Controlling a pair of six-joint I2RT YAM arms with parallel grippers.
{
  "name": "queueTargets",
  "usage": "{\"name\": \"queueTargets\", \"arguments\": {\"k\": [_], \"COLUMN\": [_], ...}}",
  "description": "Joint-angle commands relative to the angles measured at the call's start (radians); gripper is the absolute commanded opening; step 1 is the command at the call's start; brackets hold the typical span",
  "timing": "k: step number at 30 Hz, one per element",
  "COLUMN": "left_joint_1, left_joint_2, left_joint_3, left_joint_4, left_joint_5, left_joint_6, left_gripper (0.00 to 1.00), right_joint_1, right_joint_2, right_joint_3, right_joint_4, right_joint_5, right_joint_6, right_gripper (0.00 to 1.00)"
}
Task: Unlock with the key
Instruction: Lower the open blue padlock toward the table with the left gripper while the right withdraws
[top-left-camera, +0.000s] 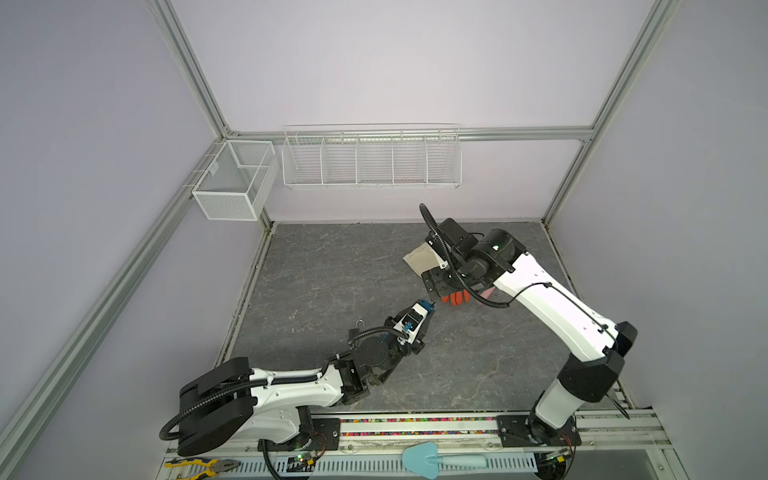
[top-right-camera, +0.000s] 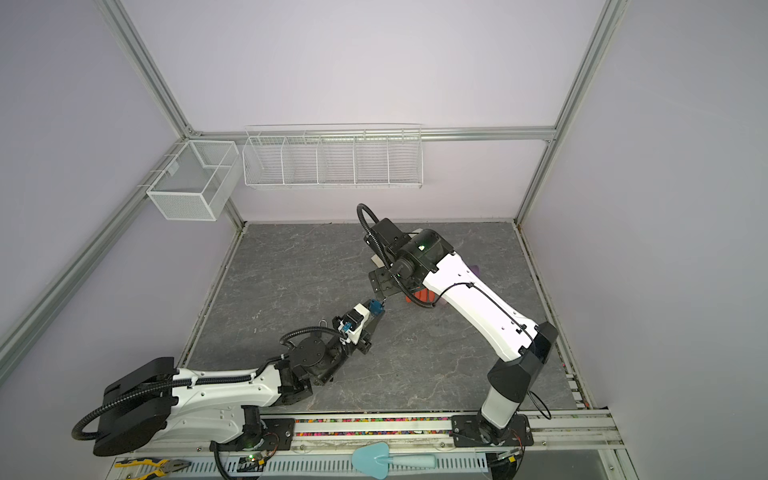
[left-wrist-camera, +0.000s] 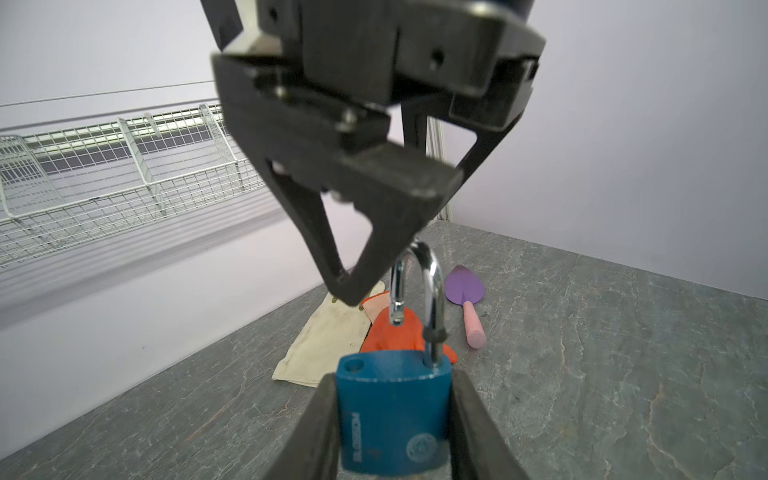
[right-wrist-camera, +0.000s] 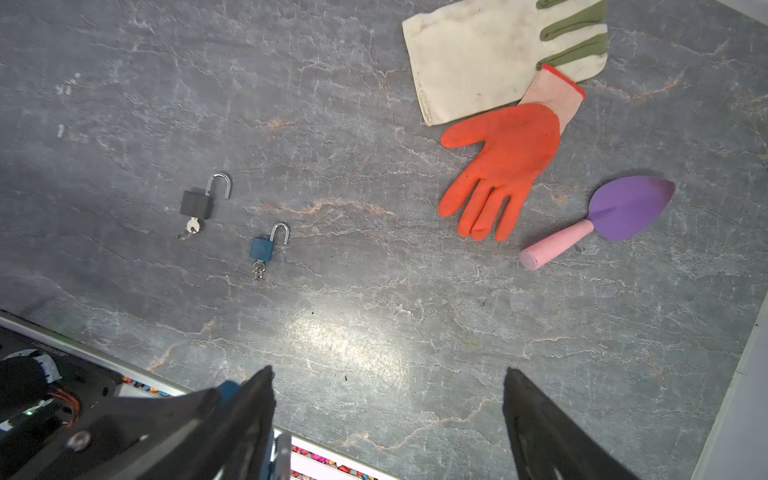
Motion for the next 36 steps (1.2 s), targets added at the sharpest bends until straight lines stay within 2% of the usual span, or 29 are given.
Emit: {"name": "queueTargets", "arguments": {"k": [1,7,12,23,26,30,34,36], "left_joint_1": [-0.003,-0.003,-0.003,-0.004,-0.003,-0.003,-0.003,-0.003], "left_joint_2": [-0.011,-0.010,-0.012,0.027,0.021,0.043,0.121,0.189], "left_joint_3": [-0.005,-0.016,-0.014,0.018,0.063,0.201,0.302,0.363], "left_joint_4": [0.072,0.088,0.090,0.056,-0.092,-0.505,-0.810,-0.936], "left_joint_5": [-0.003,-0.008,-0.020,-0.072,-0.114,-0.155,-0.097,-0.037], "left_joint_6": [0.007,0.005,-0.007,-0.068,-0.210,-0.543,-0.878,-1.001], "left_gripper": [0.00,0.00,0.00,0.00,0.00,0.00,0.00,0.00], "right_joint_1": [-0.010,-0.015,-0.019,-0.038,-0.063,-0.143,-0.238,-0.277], "right_joint_2": [-0.009,-0.024,-0.069,-0.148,-0.198,-0.315,-0.411,-0.442], "right_joint_3": [-0.010,-0.022,-0.074,-0.146,-0.189,-0.341,-0.528,-0.619], "right_joint_4": [-0.054,-0.094,-0.061,-0.043,-0.003,0.128,0.261,0.319], "right_joint_5": [0.035,0.035,-0.026,-0.026,-0.025,-0.091,-0.113,-0.124], "right_joint_6": [-0.015,-0.029,-0.028,-0.011,-0.010,0.012,0.047,0.068], "right_gripper": [0.88,0.88,0.88,0.88,0.88,0.90,0.91,0.91]}}
